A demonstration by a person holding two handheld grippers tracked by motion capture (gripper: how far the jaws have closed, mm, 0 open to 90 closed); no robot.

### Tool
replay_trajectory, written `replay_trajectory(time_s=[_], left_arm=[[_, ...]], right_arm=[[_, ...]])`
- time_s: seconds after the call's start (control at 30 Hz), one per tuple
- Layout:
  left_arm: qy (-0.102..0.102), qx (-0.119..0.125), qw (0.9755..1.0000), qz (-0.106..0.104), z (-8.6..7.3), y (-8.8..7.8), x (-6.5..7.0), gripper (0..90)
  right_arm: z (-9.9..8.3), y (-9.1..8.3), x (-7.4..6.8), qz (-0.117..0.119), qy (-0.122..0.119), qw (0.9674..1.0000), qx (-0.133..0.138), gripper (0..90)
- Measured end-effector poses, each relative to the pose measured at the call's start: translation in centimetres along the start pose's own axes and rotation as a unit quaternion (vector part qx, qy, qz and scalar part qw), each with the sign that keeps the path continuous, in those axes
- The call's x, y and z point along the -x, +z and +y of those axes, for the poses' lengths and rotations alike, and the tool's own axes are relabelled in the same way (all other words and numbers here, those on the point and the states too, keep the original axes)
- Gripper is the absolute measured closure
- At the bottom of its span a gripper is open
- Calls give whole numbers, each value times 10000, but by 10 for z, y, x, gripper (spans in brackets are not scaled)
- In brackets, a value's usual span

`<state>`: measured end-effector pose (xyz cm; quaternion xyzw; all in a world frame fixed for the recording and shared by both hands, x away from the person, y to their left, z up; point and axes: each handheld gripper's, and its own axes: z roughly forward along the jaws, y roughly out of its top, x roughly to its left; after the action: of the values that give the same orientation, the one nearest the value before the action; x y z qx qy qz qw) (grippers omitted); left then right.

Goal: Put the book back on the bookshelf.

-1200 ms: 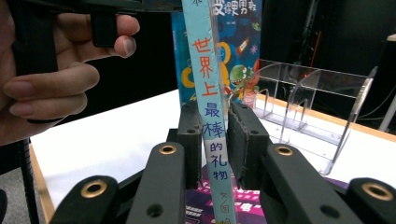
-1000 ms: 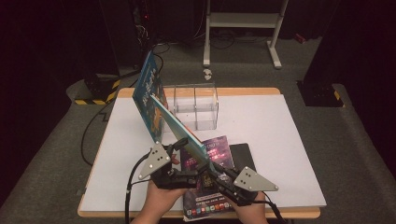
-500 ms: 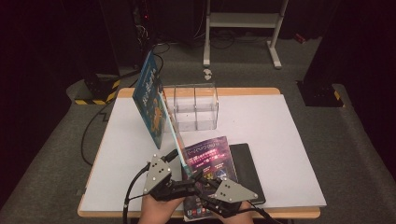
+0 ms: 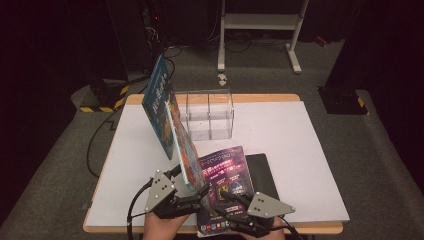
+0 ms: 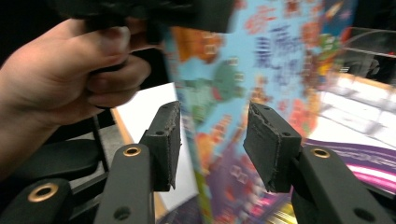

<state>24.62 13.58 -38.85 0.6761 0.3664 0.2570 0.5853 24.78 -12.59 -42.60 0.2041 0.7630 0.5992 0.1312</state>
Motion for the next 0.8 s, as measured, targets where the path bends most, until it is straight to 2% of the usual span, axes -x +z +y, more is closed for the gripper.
replay_trajectory(time_s=[0.03,0.1,0.17,0.23,0.3,0.43,0.57,0.8], left_arm=[[5,-8,10000,4,0,0,0,129],[37,-20,10000,23,0,-2,-1,141],[83,-44,9999,44,0,-4,-2,158],[105,-61,9999,57,0,-5,-3,170],[102,-68,9999,77,0,-7,-3,178],[150,-85,9998,99,0,-9,-5,204],[201,-131,9997,99,1,-12,-7,247],[342,-219,9991,112,6,-19,-12,393]], right_arm=[[-1,-3,5,-124,1,9999,10,547],[-4,-10,22,-413,154,9990,57,554],[-9,-16,39,-732,303,9969,1,558],[-15,-22,53,-936,475,9945,-17,561],[-21,-26,62,-1013,667,9926,-28,561],[-27,-29,69,-1132,732,9908,-113,561],[-26,-30,72,-1146,743,9906,-92,560],[-28,-31,75,-1177,821,9896,-84,558]])
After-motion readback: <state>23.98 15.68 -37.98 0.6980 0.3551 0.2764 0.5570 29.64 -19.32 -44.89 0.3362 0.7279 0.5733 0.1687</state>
